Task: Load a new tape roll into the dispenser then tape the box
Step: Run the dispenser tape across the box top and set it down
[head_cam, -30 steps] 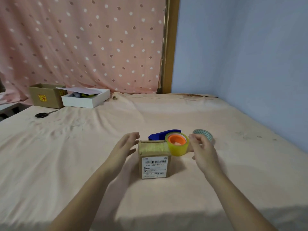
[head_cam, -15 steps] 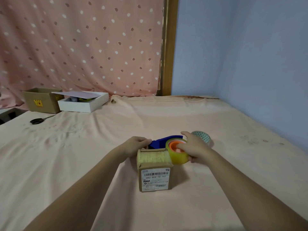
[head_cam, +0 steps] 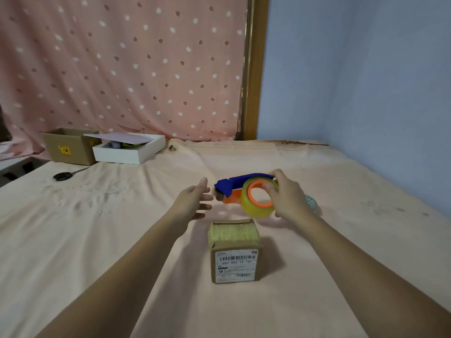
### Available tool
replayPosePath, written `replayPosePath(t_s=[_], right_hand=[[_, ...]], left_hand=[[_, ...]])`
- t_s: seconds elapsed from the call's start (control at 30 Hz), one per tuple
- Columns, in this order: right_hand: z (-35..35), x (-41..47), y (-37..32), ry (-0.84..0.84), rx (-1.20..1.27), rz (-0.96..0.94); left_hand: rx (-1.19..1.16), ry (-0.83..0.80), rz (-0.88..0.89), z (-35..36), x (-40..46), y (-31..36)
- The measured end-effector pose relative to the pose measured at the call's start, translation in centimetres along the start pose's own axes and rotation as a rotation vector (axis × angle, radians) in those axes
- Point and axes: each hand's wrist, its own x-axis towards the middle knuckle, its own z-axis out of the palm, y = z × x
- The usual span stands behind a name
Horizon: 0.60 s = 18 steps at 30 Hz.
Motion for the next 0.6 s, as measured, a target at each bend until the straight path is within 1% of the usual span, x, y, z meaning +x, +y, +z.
replayPosePath(t_s=[0.1,0.17,0.3,0.37,0.47,0.6], right_hand=[[-0.9,-0.1,-1.9,0.107,-0.110,-0.127],[-1.4,-0.5,-3.2,0.155,-0.166,-0.192],[-2.6,-2.0,-5.5,0.203,-0.237,-0.300],[-3.2,-2.7,-6.5,0.191,-0.276,-0.341],[-3.7,-3.7,-7.4,0.160,-0.282,-0.337],[-4.3,-4.7,-7.5,0.197,-0.269,-0.344]], left_hand=[[-0.100,-0.044,-0.170,-0.7,-1.3,0.9],[-0.182,-0.073,-0.201,-1.0,-2.3,1.4],[-0.286,-0.037,-0.116,-1.4,-5.0,2.6],[-0.339,-0.007,-0.089,-1.7,-6.1,3.2],[-0.389,0.016,-0.057,-2.4,-7.4,4.1],[-0.453,-0.032,-0.033,-2.7,-8.8,4.9]])
